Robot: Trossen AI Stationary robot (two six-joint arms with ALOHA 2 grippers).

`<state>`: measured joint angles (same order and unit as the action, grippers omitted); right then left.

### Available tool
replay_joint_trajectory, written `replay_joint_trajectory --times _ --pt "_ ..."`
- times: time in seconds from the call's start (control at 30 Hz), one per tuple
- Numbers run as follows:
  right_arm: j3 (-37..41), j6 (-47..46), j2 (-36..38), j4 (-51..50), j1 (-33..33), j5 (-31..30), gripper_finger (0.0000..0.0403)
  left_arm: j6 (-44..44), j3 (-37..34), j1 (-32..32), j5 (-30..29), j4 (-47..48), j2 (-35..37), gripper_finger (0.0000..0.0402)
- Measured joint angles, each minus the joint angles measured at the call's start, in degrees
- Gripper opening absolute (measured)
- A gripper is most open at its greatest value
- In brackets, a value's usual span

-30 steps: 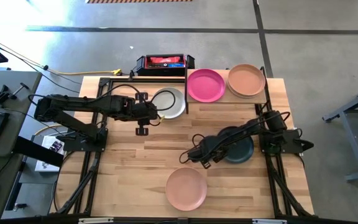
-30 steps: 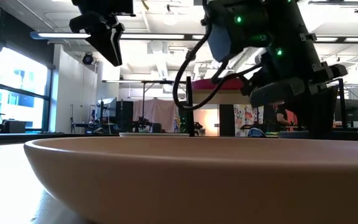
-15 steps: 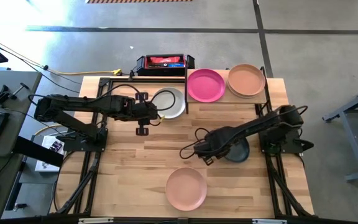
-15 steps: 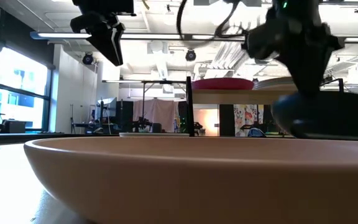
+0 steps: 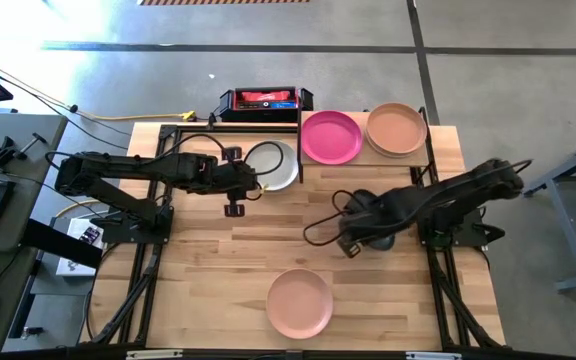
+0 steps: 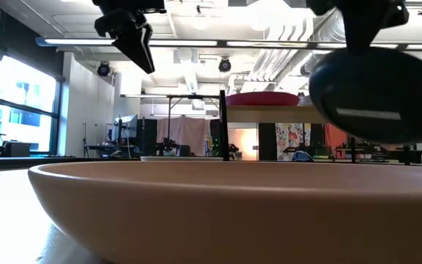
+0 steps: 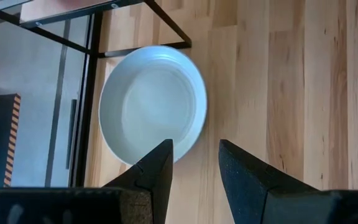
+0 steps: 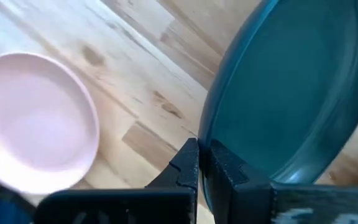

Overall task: Place and stack plates onto a shelf
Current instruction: Stack the blue plate on top of the pink plate

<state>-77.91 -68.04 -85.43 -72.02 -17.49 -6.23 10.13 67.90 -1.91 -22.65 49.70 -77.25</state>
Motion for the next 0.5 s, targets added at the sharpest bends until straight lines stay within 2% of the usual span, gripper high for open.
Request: replay_joint_trajectory --times 0.27,0.5 --pt "0.0 8.6 7.4 3.2 -0.7 -6.3 0.0 -1.7 0.0 -0.5 0.1 0.0 0.0 0.012" --pt "0.0 23.0 12.3 8.6 -0.1 -13.4 0.0 -6.5 0.0 -2.8 0.1 0.0 0.0 0.012"
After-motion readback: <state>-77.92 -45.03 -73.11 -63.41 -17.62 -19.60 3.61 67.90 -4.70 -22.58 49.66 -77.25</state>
